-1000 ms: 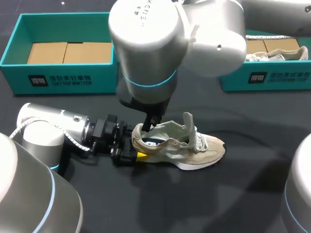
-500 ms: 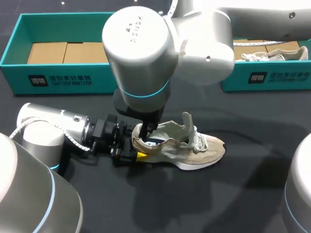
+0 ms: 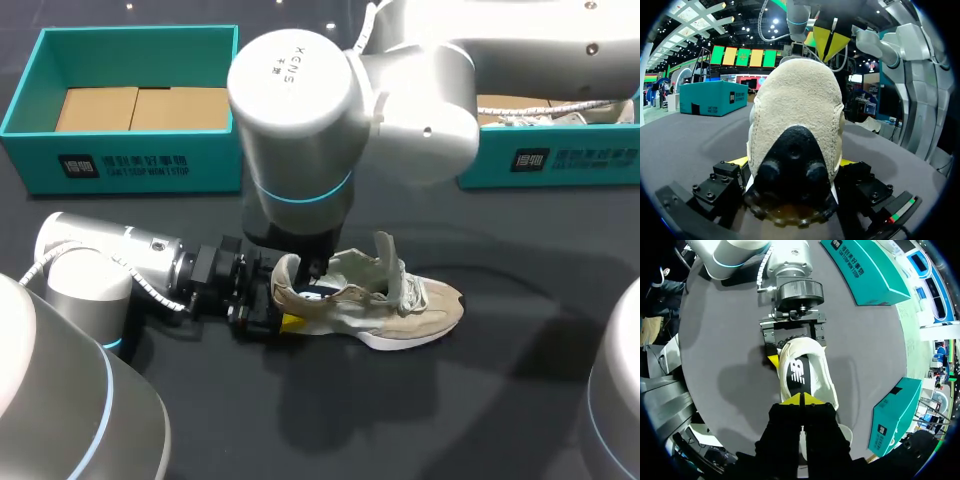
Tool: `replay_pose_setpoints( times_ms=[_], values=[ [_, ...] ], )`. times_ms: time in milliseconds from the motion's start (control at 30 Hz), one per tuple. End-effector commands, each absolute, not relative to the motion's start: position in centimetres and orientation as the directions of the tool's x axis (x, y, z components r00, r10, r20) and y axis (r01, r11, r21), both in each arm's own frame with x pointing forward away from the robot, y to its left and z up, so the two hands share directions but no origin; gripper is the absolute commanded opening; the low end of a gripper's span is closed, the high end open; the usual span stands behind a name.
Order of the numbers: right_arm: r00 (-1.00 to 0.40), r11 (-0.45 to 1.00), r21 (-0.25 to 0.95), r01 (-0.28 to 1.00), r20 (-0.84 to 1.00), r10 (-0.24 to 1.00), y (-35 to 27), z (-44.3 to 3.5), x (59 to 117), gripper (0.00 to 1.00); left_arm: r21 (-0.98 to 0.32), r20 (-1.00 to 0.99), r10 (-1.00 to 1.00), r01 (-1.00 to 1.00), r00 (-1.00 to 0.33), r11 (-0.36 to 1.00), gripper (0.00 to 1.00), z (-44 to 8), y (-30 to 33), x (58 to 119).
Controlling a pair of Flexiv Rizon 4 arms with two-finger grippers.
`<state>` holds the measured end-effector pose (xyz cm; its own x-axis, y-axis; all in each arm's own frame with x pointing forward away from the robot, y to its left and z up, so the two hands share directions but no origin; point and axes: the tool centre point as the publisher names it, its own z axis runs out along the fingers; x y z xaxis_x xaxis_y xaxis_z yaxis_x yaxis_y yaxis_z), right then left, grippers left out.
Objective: Take the shoe out of the shoebox, open the shoe tongue, remove and reinsert the insole, then place the shoe into the shoebox
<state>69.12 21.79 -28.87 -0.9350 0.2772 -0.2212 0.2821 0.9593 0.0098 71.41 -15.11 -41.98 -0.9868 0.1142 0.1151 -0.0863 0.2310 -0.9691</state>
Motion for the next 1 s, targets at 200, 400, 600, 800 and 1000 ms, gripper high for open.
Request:
replay_pose_setpoints(
  times_ms=[200,400,600,800,1000],
  values=[
    [-0.958,0.973,0.045,0.225,-0.17,0.229,22.1,-32.2,70.3,0.0,-0.969,0.116,0.114,-0.087,-0.987,0.232,0.0,-42.2,-15.0,71.6],
    [-0.967,0.975,0.048,0.215,-0.132,0.22,21.8,-34.3,71.0,0.0,-0.969,0.116,0.114,-0.087,-0.987,0.232,0.0,-42.2,-15.0,71.6],
    [-0.972,0.98,0.061,0.188,-0.132,0.194,21.5,-35.7,70.9,0.0,-0.969,0.116,0.114,-0.087,-0.987,0.232,0.0,-42.2,-15.0,71.6],
    [-0.976,0.983,0.06,0.175,-0.123,0.182,21.5,-37.2,71.2,0.0,-0.969,0.116,0.114,-0.087,-0.987,0.232,0.0,-42.2,-15.0,71.6],
    [-0.974,0.98,0.057,0.189,-0.117,0.194,20.8,-38.3,71.3,0.0,-0.969,0.116,0.114,-0.087,-0.987,0.232,0.0,-42.2,-15.0,71.6]
  ],
)
